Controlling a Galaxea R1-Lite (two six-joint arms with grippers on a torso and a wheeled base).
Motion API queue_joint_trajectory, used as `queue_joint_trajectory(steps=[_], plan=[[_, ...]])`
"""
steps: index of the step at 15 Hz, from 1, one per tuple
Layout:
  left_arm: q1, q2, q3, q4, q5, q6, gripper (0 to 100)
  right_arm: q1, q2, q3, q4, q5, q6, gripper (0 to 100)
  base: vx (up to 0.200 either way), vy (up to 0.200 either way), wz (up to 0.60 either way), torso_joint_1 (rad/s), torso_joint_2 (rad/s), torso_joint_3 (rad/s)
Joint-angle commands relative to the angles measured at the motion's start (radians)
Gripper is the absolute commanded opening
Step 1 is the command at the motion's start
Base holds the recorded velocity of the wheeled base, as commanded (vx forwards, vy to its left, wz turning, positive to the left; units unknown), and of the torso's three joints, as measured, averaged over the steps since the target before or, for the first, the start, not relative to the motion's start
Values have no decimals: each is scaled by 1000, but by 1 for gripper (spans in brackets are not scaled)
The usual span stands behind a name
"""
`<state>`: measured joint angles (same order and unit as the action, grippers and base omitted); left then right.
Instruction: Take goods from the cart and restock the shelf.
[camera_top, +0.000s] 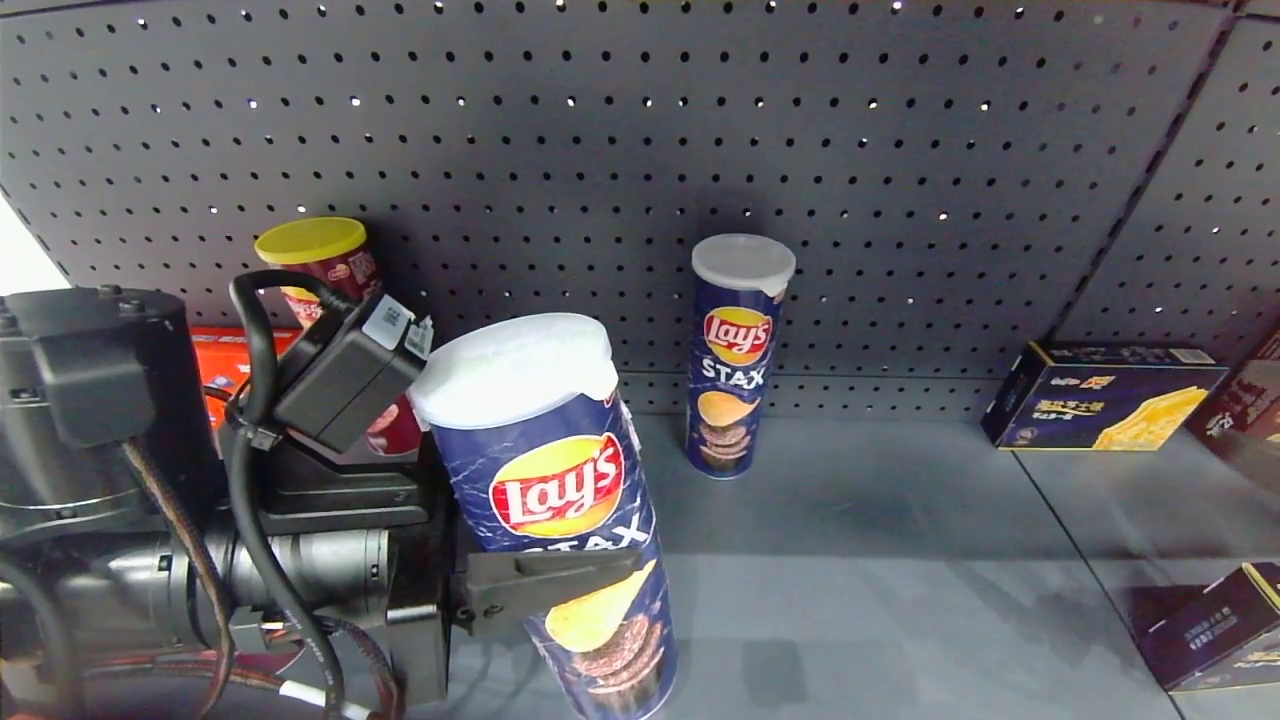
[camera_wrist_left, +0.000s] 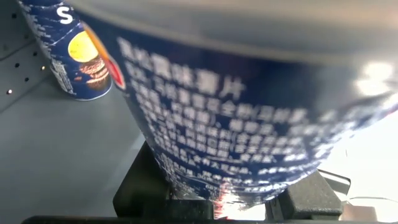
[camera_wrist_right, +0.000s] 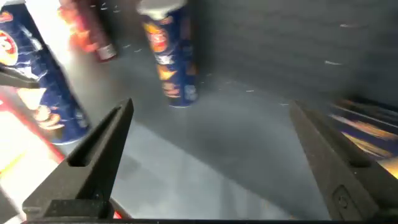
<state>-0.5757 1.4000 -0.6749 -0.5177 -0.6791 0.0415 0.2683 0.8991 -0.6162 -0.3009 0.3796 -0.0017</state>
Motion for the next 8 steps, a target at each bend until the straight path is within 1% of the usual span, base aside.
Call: queue_joint_trajectory(steps=[1,4,6,8], plan=[[-1,2,-2,-1,1,0,0,38,251,-40,-63,85,2,100,0,0,0,0,0,0],[4,2,3,1,3,-2,0,49,376,-131,-95,104,-47,100,0,0,0,0,0,0],[4,2,6,1,3,0,0,40,431,-154,-133,217,-126,100,0,0,0,0,0,0],[4,2,6,1,3,0,0,48,469,-155,-192,280,-156,100,0,0,0,0,0,0]])
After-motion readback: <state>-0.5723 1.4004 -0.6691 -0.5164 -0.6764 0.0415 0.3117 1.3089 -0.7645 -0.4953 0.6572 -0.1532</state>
